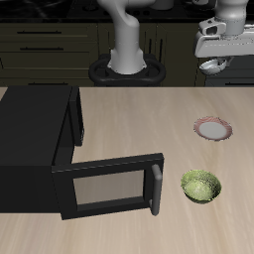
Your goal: Place the white bowl on the plate
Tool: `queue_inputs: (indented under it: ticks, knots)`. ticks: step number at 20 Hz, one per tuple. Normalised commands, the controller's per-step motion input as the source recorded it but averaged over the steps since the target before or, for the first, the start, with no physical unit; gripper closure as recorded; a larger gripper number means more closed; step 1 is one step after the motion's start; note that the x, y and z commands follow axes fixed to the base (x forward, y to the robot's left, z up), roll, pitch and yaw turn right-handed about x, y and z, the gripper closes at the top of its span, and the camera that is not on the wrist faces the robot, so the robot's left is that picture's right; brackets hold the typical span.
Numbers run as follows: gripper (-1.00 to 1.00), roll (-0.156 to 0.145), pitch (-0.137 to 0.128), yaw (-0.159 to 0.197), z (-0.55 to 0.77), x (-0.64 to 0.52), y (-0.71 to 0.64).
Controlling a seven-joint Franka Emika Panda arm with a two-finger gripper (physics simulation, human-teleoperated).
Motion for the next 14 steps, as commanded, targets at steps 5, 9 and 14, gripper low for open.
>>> queue_inputs:
  ticks: [5,9,14]
  knots:
    - [1.00,-0.004,0.016,0.015,-0.15,0.13,0.02]
    - [1.00,-0.001,0.036,0.015,-0.22,0.10,0.16]
    - [1.00,-0.010,0.025,0.007,-0.23,0.13,0.07]
